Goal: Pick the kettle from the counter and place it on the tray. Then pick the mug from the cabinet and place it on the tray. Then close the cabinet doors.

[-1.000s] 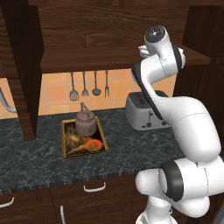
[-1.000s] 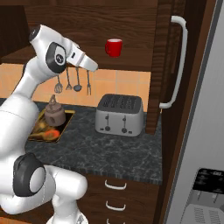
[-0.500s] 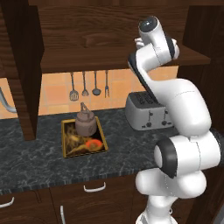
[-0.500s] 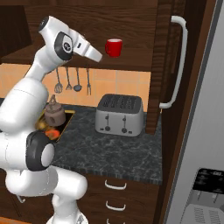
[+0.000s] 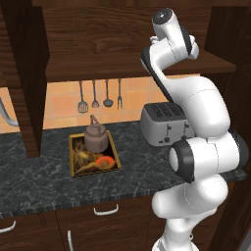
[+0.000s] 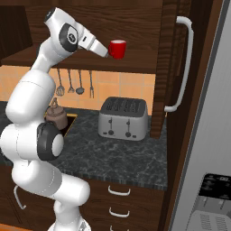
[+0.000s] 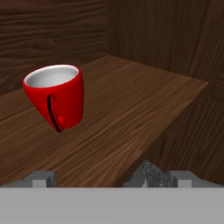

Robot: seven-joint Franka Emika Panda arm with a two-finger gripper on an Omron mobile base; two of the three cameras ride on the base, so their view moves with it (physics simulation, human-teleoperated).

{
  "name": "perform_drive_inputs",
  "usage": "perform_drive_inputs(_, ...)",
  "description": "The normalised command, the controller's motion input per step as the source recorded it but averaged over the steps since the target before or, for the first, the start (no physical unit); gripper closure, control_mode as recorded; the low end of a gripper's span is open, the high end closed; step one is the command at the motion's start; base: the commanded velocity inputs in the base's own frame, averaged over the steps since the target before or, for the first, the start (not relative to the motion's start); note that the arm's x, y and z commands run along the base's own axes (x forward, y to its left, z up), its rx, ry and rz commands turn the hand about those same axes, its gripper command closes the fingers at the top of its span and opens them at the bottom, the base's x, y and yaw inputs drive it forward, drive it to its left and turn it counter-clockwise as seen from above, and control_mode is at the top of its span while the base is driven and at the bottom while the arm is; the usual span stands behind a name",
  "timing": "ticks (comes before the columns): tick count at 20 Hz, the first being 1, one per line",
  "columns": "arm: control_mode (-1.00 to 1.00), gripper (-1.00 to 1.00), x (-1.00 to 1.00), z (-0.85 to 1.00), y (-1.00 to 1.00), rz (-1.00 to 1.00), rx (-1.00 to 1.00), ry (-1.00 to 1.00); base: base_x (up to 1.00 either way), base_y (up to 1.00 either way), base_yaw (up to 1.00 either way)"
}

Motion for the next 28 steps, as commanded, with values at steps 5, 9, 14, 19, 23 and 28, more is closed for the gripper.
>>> perform_drive_inputs(5, -1.00, -1.00, 0.22, -0.20, -0.10, 0.00, 0.00, 0.00, 0.00, 0.00, 0.00)
perform_drive_inputs(9, -1.00, -1.00, 0.38, -0.17, 0.00, 0.00, 0.00, 0.00, 0.00, 0.00, 0.00)
perform_drive_inputs(14, -1.00, -1.00, 0.26, 0.00, 0.00, 0.00, 0.00, 0.00, 0.00, 0.00, 0.00)
perform_drive_inputs(19, -1.00, -1.00, 0.29, 0.00, 0.00, 0.00, 0.00, 0.00, 0.00, 0.00, 0.00)
perform_drive_inputs(23, -1.00, -1.00, 0.39, 0.00, -0.06, 0.00, 0.00, 0.01, 0.00, 0.00, 0.00)
perform_drive_inputs(28, -1.00, -1.00, 0.31, 0.00, -0.07, -0.01, 0.00, 0.00, 0.00, 0.00, 0.00)
